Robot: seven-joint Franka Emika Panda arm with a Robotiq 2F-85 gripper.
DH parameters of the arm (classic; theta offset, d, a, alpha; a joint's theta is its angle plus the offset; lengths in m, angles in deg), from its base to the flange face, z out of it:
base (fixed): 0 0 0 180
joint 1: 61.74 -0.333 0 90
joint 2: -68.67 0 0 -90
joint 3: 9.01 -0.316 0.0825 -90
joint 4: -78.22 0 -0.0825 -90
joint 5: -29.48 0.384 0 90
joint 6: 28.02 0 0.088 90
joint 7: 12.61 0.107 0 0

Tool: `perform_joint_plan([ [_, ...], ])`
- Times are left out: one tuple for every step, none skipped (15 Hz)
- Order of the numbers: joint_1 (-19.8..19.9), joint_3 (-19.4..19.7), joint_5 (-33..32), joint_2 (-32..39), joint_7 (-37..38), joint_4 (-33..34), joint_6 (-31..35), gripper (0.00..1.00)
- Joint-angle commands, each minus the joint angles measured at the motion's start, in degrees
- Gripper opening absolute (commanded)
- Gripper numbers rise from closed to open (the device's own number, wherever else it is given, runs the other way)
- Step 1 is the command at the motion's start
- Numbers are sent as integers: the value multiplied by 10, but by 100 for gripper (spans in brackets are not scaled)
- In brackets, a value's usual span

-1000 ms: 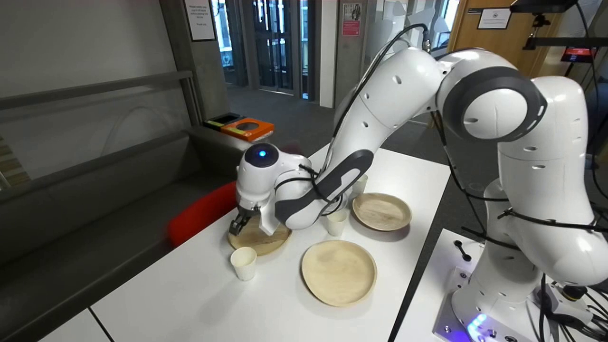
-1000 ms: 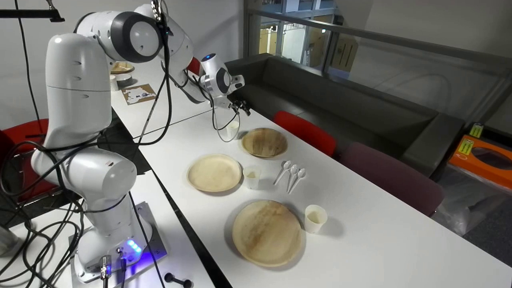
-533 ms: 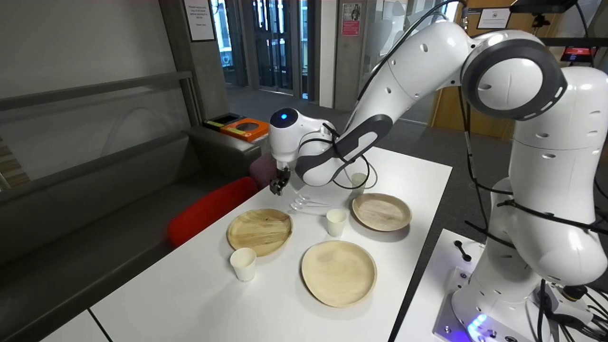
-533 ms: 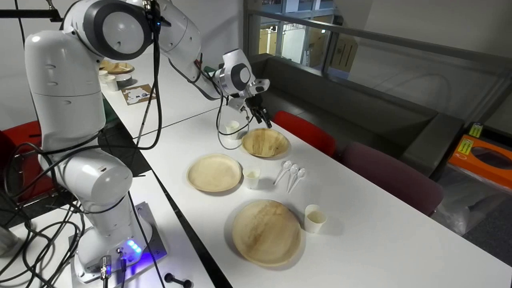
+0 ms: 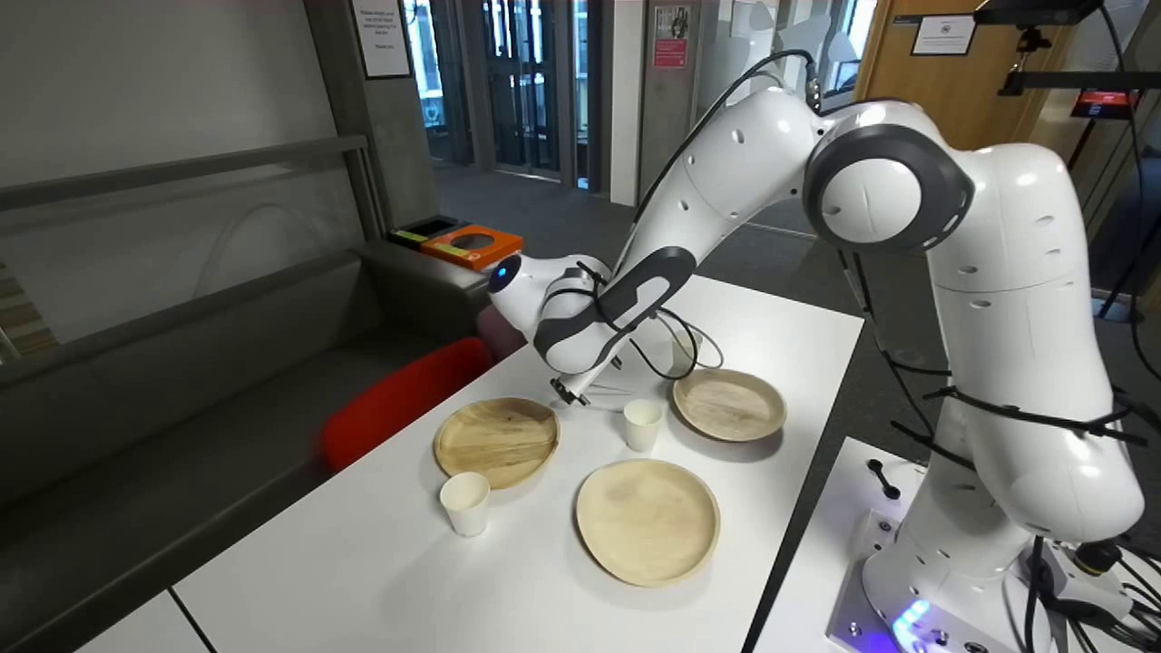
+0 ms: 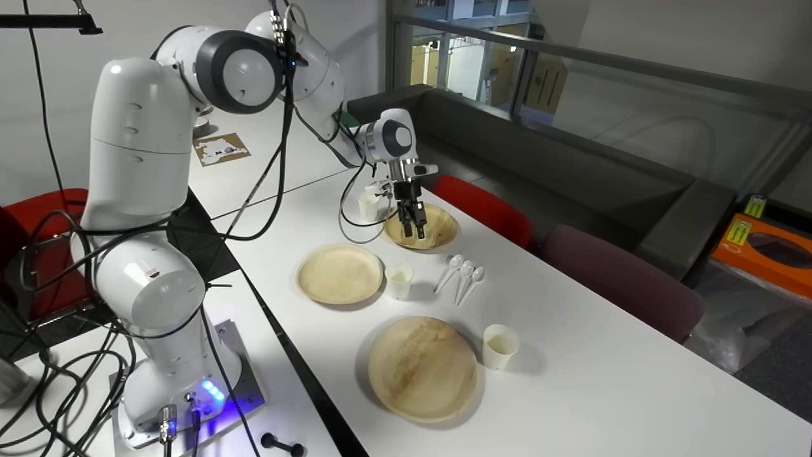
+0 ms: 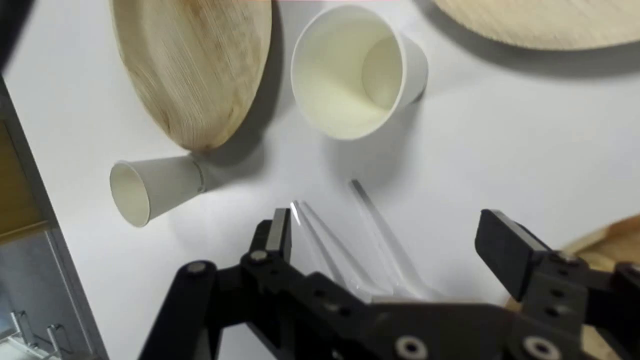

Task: Shift the cup to the left, then move it closer to the plate

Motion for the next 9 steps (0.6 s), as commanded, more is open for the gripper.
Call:
perform_joint_plan([
  [30,-44,45,46,-96,64,-75,100],
  [32,-49,55,54,-116,74,-85,100],
  [17,-36,32,41,-63,41,-53,100],
  [17,-38,34,48,-67,47,-54,100],
  [17,-39,34,51,-65,47,-54,100],
  [16,-38,34,52,-65,47,-54,100],
  [16,-38,34,52,-65,47,-54,100],
  [16,-38,34,52,-65,47,-54,100],
  [16,-38,34,52,-65,47,-54,100],
])
